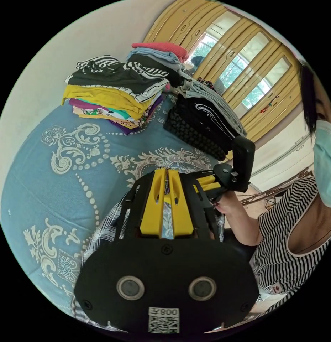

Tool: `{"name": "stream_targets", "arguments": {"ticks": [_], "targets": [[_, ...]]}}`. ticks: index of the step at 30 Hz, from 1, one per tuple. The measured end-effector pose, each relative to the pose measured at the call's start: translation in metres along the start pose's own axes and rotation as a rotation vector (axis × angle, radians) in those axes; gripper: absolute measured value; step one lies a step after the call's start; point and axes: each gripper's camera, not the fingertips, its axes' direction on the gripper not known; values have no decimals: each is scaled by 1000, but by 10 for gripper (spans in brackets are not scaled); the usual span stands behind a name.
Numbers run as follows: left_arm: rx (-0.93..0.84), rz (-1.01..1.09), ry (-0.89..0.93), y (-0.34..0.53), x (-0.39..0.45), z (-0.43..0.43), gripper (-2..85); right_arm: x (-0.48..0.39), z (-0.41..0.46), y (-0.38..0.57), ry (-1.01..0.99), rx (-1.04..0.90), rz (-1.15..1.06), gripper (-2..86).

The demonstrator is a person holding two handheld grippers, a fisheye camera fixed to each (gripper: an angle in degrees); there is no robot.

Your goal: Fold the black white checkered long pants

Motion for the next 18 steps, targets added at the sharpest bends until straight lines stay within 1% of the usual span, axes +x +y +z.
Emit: {"name": "stream_targets", "arguments": {"ticks": [3,5,7,9,12,15,18], "targets": [[23,14,-25,-4,-6,-21,36,-1,0,0,-31,-43,-72,11],[-10,24,-17,-10,-13,-25,44,0,2,1,-32,-97,-110,9],[-69,42,-29,-17,-17,-19,48,2,4,1,-32,-141,-129,8],[-212,70,-31,-28,-19,6,52,3,5,1,-37,-167,-143,8],[-355,125,-65,-38,-17,37,52,10,7,1,-52,-205,-134,7],[-435,156,-146,-49,-17,56,45,17,7,3,-68,-230,-126,7],[-488,155,-114,-56,-21,67,29,26,5,4,-88,-230,-102,7]]}}
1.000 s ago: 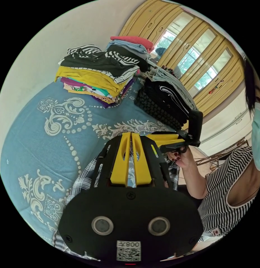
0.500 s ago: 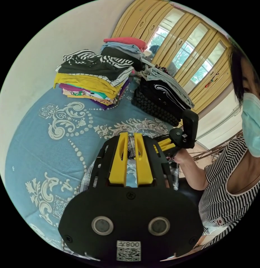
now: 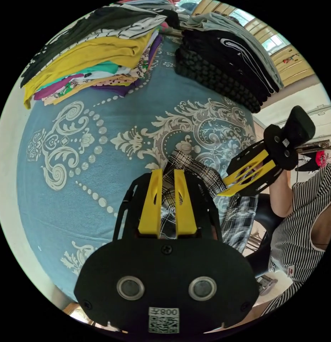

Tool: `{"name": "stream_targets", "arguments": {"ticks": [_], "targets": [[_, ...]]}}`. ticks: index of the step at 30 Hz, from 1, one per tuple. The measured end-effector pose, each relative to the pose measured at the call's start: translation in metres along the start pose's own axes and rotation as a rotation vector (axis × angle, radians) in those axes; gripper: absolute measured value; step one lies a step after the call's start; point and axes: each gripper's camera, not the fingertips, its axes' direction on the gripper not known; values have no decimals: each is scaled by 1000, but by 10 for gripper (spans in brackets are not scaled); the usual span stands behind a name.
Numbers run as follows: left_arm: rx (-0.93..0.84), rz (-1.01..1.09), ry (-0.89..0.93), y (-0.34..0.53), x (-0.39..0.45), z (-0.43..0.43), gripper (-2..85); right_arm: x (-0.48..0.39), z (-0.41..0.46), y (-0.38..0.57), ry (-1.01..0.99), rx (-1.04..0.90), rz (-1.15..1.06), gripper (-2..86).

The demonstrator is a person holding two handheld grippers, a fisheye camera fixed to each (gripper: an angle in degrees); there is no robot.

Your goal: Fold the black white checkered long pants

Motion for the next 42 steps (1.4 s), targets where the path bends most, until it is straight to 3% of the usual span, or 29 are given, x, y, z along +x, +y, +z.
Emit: {"name": "stream_targets", "arguments": {"ticks": [5,9,14,18,22,29,31,37,42], "targets": [[28,-14,13,8,-5,-25,12,10,-6,2,-31,22,24,7],[231,-64,40,41,-8,-96,9,12,-21,3,-94,103,15,7],[441,-66,145,81,-12,-184,7,5,-81,19,-267,433,-72,7],[550,-61,189,98,-16,-235,7,3,-99,24,-305,553,-68,7],[513,-93,114,92,-27,-251,7,14,-85,15,-131,494,142,6],[212,-260,47,66,-85,-226,11,42,-35,3,111,248,474,2],[264,-278,31,80,-88,-252,12,38,-35,2,148,255,479,1],[418,-392,-15,194,-92,-372,10,21,-26,-6,122,241,432,1],[289,-668,-101,340,-86,-425,11,1,-20,-13,94,262,398,0]]}}
